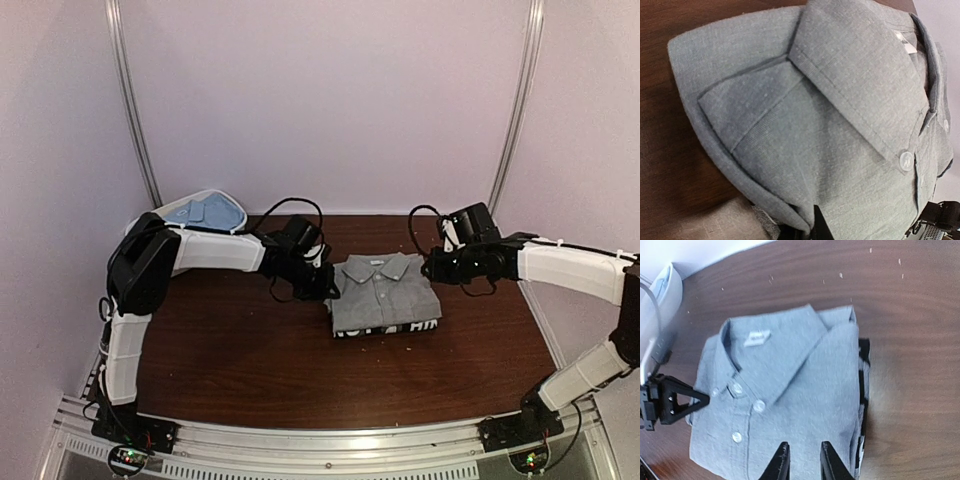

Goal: Fold and stack the long sleeve shirts
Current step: Place the square-folded shirt on the square-folded shirt, then smooth out the square-folded shirt, then move the square-folded shirt to the corner of the board.

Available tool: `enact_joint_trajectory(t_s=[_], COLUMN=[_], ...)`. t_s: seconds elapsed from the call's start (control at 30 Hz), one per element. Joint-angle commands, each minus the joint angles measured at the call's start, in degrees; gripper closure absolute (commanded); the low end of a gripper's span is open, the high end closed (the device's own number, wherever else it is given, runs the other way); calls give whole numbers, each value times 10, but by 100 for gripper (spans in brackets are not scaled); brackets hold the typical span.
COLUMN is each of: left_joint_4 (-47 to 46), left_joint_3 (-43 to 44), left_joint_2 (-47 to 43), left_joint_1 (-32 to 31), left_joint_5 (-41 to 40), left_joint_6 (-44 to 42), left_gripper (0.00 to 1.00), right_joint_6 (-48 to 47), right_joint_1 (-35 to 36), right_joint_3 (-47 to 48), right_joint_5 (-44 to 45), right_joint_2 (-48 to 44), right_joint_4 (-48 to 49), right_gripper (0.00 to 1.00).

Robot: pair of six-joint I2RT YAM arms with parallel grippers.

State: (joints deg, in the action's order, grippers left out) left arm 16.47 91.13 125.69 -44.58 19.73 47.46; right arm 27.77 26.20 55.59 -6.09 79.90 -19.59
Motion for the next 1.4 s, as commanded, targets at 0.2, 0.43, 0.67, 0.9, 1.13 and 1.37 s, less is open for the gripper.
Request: enact_joint_trajectory(t_s=[0.2, 0.43, 0.67, 0.9, 1.13, 1.37], left_joint_4=[-14, -3, 18, 30, 22, -4], left_joint_3=[-3, 1, -11, -70, -135, -218], left_joint_2=[0, -12, -54, -136, -229, -335], left_joint_1=[0, 0, 2, 7, 20, 46], left_joint_5=[5, -5, -29, -77, -100, -105], left_joint_6=[-9, -16, -35, -55, -100, -104], left_gripper=[93, 83, 49, 30, 22, 19], right_joint_6=[91, 83, 60, 42, 31, 29], right_joint_1=[4, 4, 4, 42, 109, 141], right_joint_3=[-199, -186, -125, -47, 82, 201], right_joint_5=[-71, -46, -16, -24, -25, -50], right_joint_2=[-22, -55, -78, -49, 57, 181], right_joint_4=[114, 77, 16, 16, 27, 43], right_gripper=[79, 77, 66, 49, 15, 0])
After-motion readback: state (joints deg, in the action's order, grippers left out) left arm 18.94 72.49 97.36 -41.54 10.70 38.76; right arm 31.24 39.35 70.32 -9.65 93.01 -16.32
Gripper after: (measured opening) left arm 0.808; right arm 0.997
